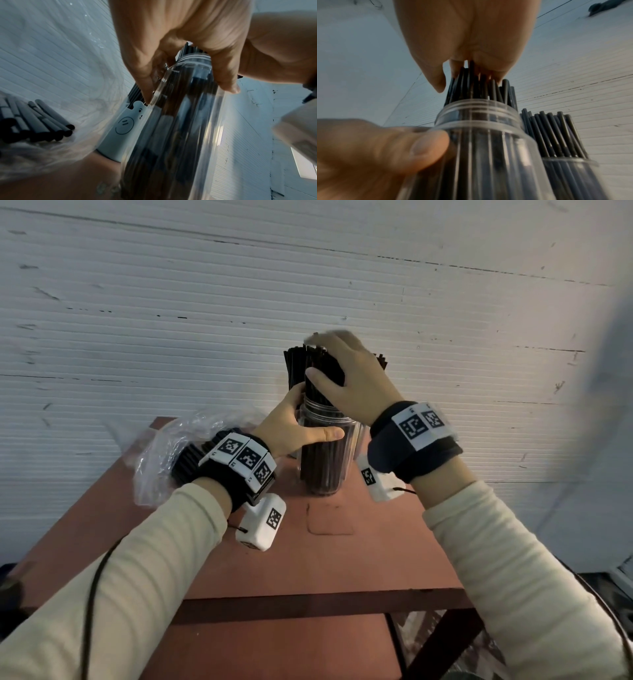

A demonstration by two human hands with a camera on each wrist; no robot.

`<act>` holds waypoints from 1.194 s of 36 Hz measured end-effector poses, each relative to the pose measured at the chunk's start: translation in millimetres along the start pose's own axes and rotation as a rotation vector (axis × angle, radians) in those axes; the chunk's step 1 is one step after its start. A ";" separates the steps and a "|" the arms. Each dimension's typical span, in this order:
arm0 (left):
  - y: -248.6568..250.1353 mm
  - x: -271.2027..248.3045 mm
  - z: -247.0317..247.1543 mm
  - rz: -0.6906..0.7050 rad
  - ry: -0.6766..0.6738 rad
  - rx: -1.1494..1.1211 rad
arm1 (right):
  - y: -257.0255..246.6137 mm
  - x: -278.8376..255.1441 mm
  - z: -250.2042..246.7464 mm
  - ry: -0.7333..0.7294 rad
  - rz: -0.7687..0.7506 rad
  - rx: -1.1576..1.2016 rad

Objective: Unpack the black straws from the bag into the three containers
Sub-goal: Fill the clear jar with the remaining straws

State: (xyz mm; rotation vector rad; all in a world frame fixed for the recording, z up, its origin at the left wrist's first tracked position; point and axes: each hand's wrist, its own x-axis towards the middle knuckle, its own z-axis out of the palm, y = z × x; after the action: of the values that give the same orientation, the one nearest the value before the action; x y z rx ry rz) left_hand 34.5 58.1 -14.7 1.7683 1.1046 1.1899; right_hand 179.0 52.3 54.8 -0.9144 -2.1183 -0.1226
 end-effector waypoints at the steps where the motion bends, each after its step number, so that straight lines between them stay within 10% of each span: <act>1: 0.2 -0.3 0.3 -0.003 0.002 0.002 | -1.1 0.5 -1.1 0.012 -0.031 -0.004; 29: 10.7 -19.3 -4.1 -0.039 -0.056 0.032 | -15.7 -9.2 -4.4 0.010 -0.038 -0.039; 36: 21.8 -51.6 -51.4 0.005 0.275 0.273 | -44.2 -9.0 9.7 0.210 -0.106 0.099; 43: 25.9 -82.6 -106.3 0.064 0.453 0.390 | -70.7 -16.1 56.5 -0.255 0.092 0.145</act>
State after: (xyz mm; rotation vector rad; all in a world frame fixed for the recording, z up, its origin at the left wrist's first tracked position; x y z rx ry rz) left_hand -76.3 -17.1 14.7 1.8759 1.6450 1.5446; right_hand 103.6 12.4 20.5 -0.9800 -2.2780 0.2021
